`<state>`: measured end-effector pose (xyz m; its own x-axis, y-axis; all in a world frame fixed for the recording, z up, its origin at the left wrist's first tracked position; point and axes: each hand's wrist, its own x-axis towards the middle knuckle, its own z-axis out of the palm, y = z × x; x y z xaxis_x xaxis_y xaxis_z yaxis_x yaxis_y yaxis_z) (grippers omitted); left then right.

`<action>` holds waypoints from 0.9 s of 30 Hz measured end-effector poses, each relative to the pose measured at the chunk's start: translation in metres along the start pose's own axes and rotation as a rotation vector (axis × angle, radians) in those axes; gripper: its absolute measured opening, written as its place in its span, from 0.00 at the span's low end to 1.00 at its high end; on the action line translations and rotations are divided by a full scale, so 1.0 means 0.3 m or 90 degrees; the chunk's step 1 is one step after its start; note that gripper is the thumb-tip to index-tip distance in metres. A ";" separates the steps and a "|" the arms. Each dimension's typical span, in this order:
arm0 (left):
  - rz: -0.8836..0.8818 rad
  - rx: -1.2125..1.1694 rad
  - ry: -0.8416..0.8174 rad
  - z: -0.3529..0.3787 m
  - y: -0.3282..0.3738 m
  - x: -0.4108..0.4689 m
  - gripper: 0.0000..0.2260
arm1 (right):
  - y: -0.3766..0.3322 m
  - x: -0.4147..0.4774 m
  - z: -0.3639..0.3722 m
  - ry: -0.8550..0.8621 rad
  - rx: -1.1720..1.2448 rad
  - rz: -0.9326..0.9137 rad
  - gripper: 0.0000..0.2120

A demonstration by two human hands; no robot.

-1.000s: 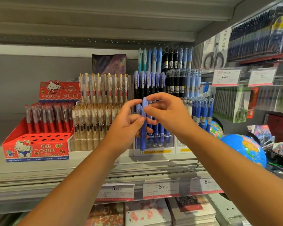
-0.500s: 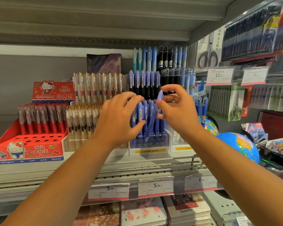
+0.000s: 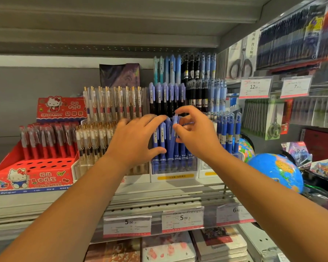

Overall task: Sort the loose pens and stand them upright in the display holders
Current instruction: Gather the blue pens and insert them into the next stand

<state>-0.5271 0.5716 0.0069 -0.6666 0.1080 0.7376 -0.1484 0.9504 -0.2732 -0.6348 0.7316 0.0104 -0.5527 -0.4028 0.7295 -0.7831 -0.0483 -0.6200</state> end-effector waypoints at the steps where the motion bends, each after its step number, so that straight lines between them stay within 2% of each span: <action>1: -0.003 0.001 0.001 0.000 0.001 -0.001 0.41 | 0.004 -0.003 0.008 -0.012 -0.016 -0.001 0.12; 7: -0.020 -0.010 0.010 0.011 0.004 -0.008 0.41 | 0.003 -0.020 0.035 -0.048 -0.109 -0.044 0.15; 15: -0.021 0.003 0.015 0.014 0.006 -0.008 0.41 | 0.000 -0.024 0.010 -0.075 -0.157 -0.043 0.17; 19: -0.029 -0.002 0.006 0.012 0.011 -0.006 0.42 | 0.009 -0.038 0.015 -0.085 -0.167 -0.039 0.22; 21: -0.030 -0.006 0.007 0.007 0.014 -0.002 0.42 | 0.015 -0.049 0.020 -0.066 -0.231 -0.067 0.24; 25: -0.025 0.015 0.021 -0.007 0.012 0.005 0.43 | 0.030 -0.059 0.005 0.040 -0.349 -0.154 0.30; 27: -0.055 0.023 -0.015 -0.011 0.017 0.012 0.45 | 0.038 -0.053 -0.004 0.024 -0.362 -0.141 0.35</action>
<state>-0.5280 0.5779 0.0103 -0.6676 0.0186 0.7442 -0.2319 0.9448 -0.2316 -0.6352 0.7386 -0.0078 -0.3606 -0.4055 0.8399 -0.9044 0.3723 -0.2086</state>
